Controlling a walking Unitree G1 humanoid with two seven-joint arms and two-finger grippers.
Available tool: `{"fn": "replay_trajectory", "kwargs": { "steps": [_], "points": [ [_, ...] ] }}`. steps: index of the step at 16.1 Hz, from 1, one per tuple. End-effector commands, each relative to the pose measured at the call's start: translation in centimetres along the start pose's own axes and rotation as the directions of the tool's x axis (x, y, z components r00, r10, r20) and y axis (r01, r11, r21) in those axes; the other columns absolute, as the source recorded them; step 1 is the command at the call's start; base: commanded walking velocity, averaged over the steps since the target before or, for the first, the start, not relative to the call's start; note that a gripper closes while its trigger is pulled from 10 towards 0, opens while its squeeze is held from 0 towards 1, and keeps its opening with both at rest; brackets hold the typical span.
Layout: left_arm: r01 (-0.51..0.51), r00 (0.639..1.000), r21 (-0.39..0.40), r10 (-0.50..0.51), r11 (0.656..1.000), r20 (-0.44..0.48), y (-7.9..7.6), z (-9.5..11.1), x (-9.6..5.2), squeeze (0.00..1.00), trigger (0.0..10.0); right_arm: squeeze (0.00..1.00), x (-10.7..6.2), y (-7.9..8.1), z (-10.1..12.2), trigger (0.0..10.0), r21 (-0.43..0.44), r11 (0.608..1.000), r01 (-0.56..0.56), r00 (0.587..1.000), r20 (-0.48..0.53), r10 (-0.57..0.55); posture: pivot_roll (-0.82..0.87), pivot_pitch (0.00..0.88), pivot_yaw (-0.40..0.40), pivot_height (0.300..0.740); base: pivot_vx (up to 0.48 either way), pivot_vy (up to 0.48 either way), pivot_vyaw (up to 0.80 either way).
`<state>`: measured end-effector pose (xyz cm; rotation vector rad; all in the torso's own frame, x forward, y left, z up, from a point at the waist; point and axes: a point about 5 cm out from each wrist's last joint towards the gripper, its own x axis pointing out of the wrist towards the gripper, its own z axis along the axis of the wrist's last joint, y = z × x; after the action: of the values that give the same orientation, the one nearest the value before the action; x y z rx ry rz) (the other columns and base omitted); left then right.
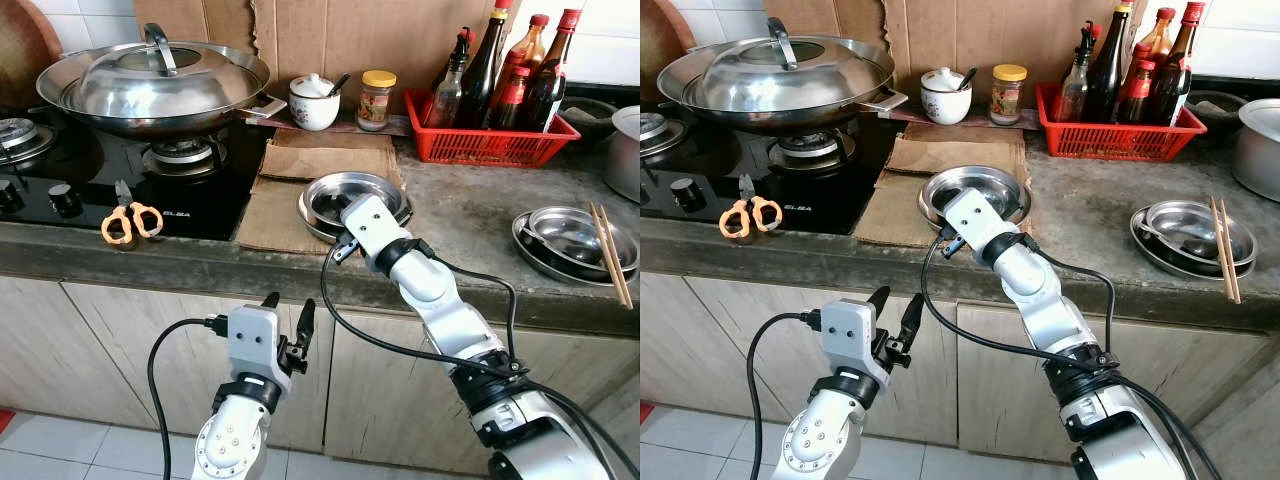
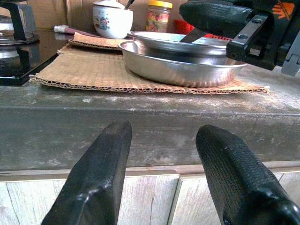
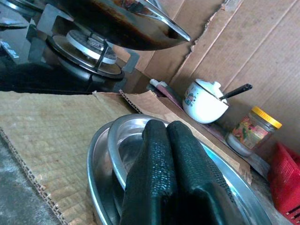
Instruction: Kitchen organization
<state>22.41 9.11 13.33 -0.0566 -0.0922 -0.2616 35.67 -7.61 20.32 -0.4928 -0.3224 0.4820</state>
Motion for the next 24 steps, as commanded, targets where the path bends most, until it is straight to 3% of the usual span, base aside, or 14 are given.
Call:
{"fn": "replay_trajectory", "kwargs": {
  "steps": [1, 3, 4, 7, 8, 11, 14, 19, 24],
  "points": [
    [-0.003, 1.000, 0.016, 0.003, 1.000, 0.007, 0.1, 0.2, 0.1, 0.00, 10.0, 0.00, 0.0, -0.4, 0.3, 0.0, 0.024, 0.999, 0.029, 0.999, 0.013, -0.029, 0.12, 0.033, -0.058, 0.740, 0.000, 0.000, 0.00],
    [-0.006, 1.000, 0.021, 0.006, 1.000, 0.010, 0.3, 0.3, 0.3, 0.00, 10.0, 0.00, 0.1, -0.9, 0.7, 0.0, 0.140, 0.986, 0.096, 0.995, 0.021, -0.100, 0.12, 0.029, -0.055, 0.740, 0.000, 0.000, 0.00],
    [-0.007, 1.000, 0.021, 0.006, 1.000, 0.010, 0.3, 0.3, 0.3, 0.00, 10.0, 0.00, 0.1, -0.9, 0.8, 0.0, 0.154, 0.983, 0.103, 0.994, 0.023, -0.108, 0.12, 0.028, -0.055, 0.740, 0.000, 0.000, 0.00],
    [-0.008, 1.000, 0.022, 0.008, 1.000, 0.013, 0.4, 0.3, 0.4, 0.00, 10.0, 0.00, -0.1, -2.0, 1.9, 0.0, 0.388, 0.896, 0.215, 0.966, 0.050, -0.253, 0.12, 0.024, -0.051, 0.740, 0.000, 0.000, 0.00],
    [-0.008, 1.000, 0.022, 0.007, 1.000, 0.013, 0.4, 0.3, 0.4, 0.00, 10.0, 0.00, -0.1, -2.2, 2.2, 0.0, 0.425, 0.878, 0.220, 0.961, 0.062, -0.271, 0.12, 0.024, -0.050, 0.740, 0.000, 0.000, 0.00],
    [-0.013, 1.000, 0.024, 0.013, 1.000, 0.016, 0.5, 0.4, 0.6, 0.00, 10.0, 0.00, -1.0, -2.6, 3.7, 0.0, 0.463, 0.848, 0.259, 0.931, 0.113, -0.346, 0.12, 0.018, -0.044, 0.740, 0.000, 0.000, 0.00],
    [-0.012, 1.000, 0.031, 0.011, 0.999, 0.025, 0.5, 0.6, 0.7, 0.00, 10.0, 0.00, -2.9, -3.1, 5.3, 0.0, 0.488, 0.817, 0.308, 0.892, 0.150, -0.426, 0.12, 0.012, -0.036, 0.740, 0.000, 0.000, 0.00],
    [0.014, 0.999, 0.036, -0.015, 0.999, 0.032, 0.2, 0.7, 1.0, 0.00, 10.0, 0.00, -4.5, -3.0, 5.3, 0.0, 0.532, 0.771, 0.350, 0.869, 0.123, -0.479, 0.10, 0.009, -0.020, 0.740, 0.000, 0.000, 0.00],
    [0.012, 1.000, 0.045, -0.013, 0.999, 0.024, 0.3, 0.5, 1.0, 0.00, 10.0, 0.00, -4.8, -3.6, 5.8, 0.0, 0.527, 0.759, 0.383, 0.854, 0.112, -0.509, 0.10, 0.005, -0.016, 0.740, -0.284, 0.000, 0.00]
  ]
}}
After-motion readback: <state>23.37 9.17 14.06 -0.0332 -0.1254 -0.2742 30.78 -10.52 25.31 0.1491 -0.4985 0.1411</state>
